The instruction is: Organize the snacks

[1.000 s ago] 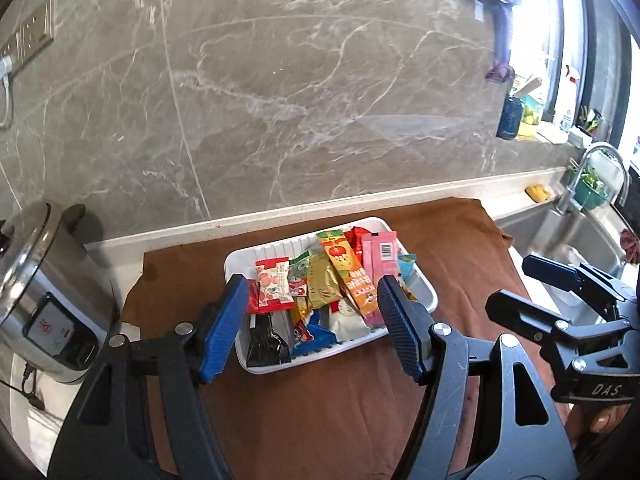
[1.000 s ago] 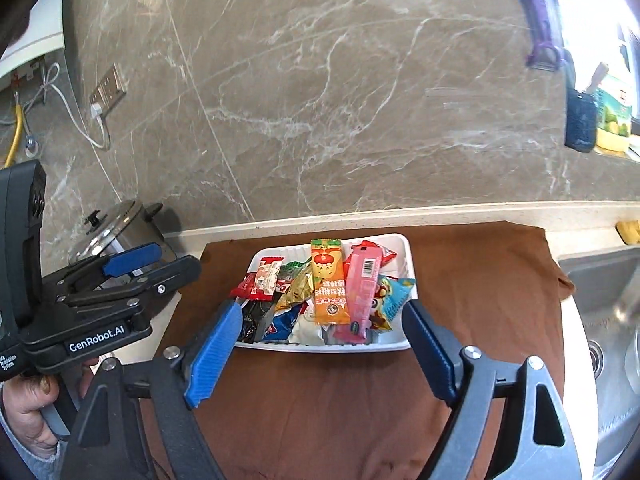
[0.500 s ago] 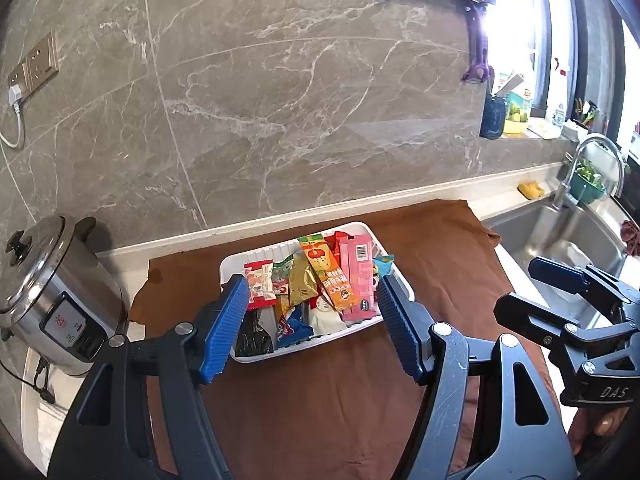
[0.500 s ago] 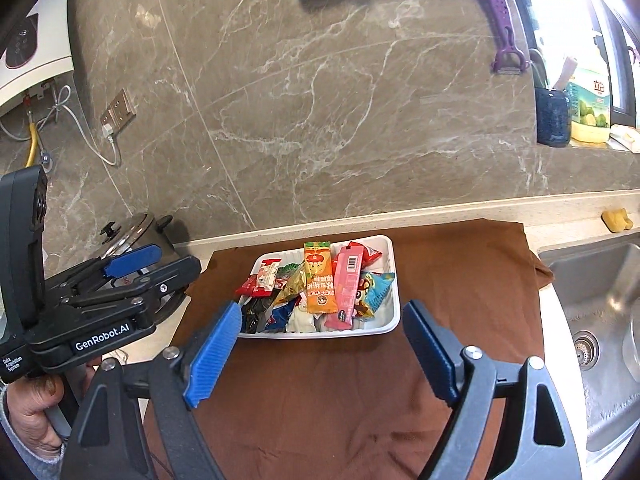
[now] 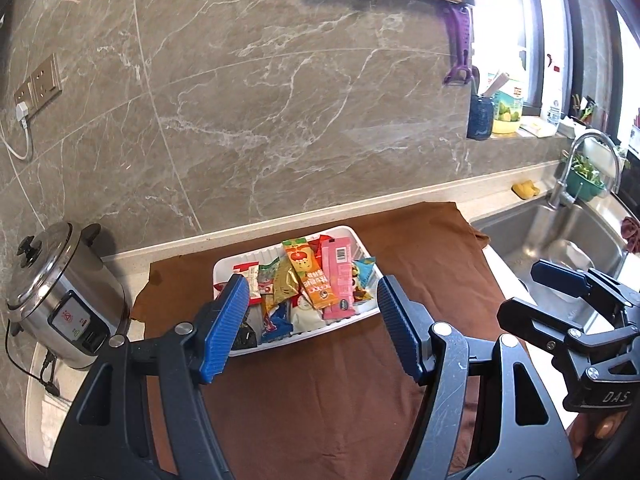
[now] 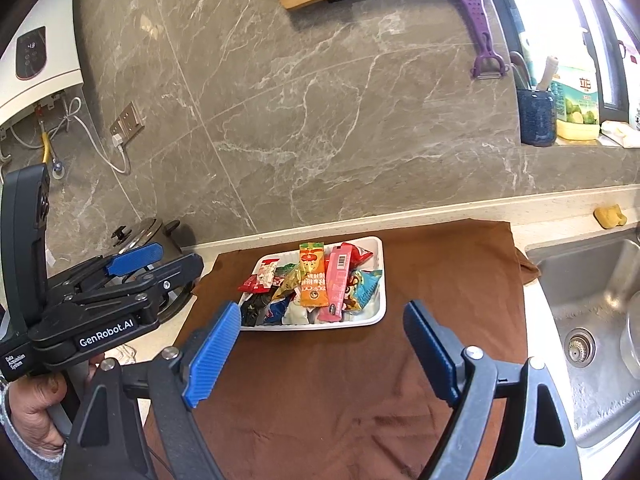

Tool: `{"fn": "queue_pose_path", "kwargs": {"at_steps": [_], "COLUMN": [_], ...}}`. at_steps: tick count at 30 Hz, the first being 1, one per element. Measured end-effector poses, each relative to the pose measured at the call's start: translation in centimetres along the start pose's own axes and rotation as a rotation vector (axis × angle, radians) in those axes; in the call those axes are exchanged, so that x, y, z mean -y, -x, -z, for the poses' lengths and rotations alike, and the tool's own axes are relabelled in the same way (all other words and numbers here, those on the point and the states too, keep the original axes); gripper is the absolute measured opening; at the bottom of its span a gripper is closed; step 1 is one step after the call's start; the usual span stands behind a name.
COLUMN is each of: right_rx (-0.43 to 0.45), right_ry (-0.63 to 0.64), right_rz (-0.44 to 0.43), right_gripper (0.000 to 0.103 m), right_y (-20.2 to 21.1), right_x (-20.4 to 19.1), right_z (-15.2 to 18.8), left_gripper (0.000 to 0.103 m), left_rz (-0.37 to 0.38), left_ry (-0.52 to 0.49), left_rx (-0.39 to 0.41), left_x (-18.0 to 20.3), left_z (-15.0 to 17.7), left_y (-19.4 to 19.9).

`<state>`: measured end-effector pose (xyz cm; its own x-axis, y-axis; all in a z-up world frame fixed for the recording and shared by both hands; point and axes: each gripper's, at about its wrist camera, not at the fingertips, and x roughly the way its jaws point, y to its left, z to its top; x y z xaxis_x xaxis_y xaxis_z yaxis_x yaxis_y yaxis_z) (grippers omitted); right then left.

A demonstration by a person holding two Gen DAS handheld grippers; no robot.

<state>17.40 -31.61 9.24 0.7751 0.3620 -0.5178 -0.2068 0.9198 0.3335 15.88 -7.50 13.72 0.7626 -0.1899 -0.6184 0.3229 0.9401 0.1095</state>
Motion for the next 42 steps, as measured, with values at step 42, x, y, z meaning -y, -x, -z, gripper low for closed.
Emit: {"fn": "queue_pose_path", "kwargs": {"at_steps": [42], "right_rx": [0.034], "right_ry": [-0.074], "right_rz": [-0.057], "right_gripper": [0.088], "right_y": [5.0], "right_x": [6.2], "right_z": [1.3], "left_gripper": [0.065], "left_rz": [0.005], "left_ry": [-0.032], "left_rx": [-0.011], "left_x": [7.4], "left_z": [0.7], "left_y": [1.7]}}
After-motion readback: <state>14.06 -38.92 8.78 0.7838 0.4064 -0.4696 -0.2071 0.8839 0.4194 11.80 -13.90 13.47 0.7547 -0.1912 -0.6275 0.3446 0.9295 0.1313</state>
